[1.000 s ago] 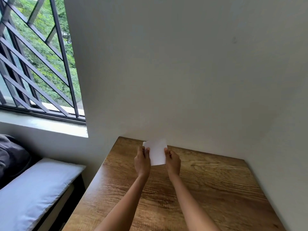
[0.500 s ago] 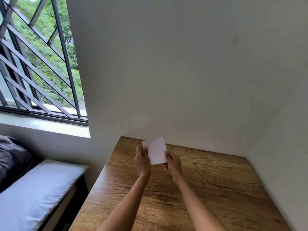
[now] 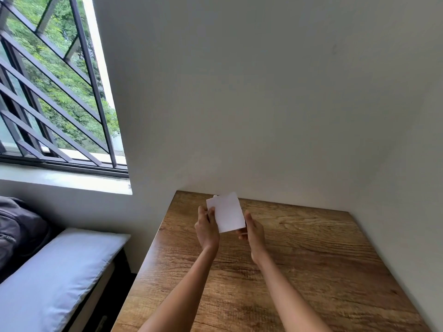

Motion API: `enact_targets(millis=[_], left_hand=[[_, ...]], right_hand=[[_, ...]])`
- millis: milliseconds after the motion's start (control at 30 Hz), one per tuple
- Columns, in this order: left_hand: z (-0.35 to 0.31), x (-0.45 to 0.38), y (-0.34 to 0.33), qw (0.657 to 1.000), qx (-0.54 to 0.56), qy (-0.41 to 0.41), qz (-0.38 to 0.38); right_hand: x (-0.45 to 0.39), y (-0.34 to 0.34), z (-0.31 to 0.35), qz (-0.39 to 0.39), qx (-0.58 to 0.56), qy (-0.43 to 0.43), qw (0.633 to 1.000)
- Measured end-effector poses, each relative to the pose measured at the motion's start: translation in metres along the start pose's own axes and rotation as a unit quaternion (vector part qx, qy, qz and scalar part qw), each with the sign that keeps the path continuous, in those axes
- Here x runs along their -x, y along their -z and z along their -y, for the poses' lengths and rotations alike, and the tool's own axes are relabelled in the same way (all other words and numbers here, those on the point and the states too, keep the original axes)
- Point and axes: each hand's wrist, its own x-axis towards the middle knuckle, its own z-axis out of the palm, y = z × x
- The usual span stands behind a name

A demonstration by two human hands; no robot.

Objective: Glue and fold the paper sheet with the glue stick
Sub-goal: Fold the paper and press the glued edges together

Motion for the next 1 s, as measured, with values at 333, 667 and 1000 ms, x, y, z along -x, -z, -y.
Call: enact_targets(millis=[333, 667, 1000], left_hand=[[0.003, 0.015, 0.008, 0.997, 0.019, -0.030, 0.075], [-0.002, 0.022, 0.020, 0.993, 0.021, -0.052, 0.103], [-0.021, 0.017, 0.032, 0.990, -0.042, -0.022, 0.136]], right_hand=[[-0.005, -0.002, 0.021, -0.027, 0.130, 0.051, 0.990], [0.003, -0.013, 0.032, -0.070, 0.166, 0.086, 0.980], [0.025, -0.018, 0.029, -0.123, 0.220, 0.120, 0.960]])
